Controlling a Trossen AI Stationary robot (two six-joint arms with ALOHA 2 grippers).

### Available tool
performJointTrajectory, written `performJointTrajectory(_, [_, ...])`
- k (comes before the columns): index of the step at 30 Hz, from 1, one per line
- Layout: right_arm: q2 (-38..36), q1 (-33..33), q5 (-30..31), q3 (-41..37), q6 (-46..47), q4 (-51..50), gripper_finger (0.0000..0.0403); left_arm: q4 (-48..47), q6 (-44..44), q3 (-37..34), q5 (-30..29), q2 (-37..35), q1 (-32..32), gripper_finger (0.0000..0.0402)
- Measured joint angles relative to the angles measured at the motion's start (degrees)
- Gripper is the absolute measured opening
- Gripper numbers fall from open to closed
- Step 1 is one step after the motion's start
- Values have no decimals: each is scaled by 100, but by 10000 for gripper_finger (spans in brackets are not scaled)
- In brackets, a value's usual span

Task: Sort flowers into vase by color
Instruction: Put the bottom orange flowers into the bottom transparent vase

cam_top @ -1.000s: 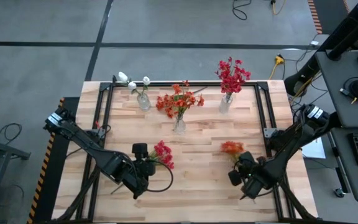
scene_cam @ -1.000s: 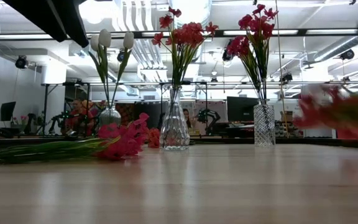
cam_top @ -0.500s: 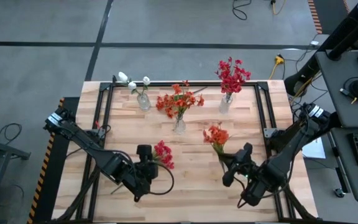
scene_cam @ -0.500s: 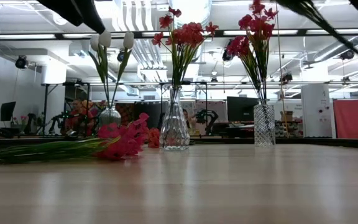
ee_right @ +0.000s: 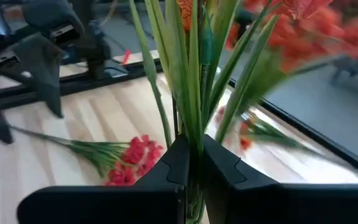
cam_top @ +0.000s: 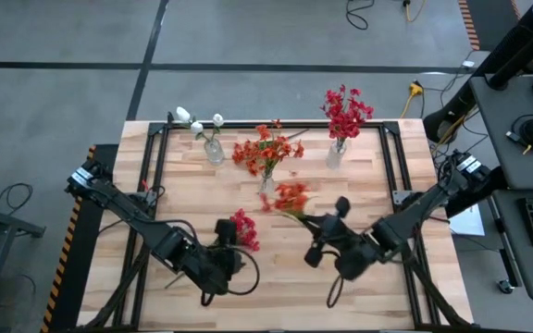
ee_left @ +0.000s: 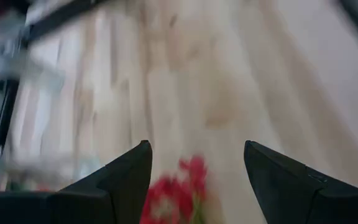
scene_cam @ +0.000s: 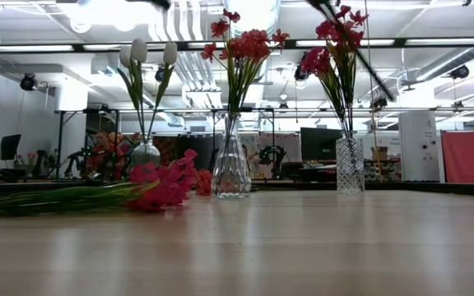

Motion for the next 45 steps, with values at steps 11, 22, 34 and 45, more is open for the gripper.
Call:
performJointTrajectory(11, [0,-1129,-2460,-2,-3283,2368,18,2850,723,-1748,82,-801,425,237])
performJointTrajectory(22, [0,-2786,-5311,-681,-4517,4867,18,6219,1259,-4051,34,-2051,1062,237])
performJointTrajectory(34, [-147,-4280,-6776,-1694,-3793,6823,18,7032,1059,-4592,692,-1931,2483,237])
performJointTrajectory(45, [-214,-4359,-7235,-1870,-3944,7333,18,8015,1219,-4607,656,-899,3086,237])
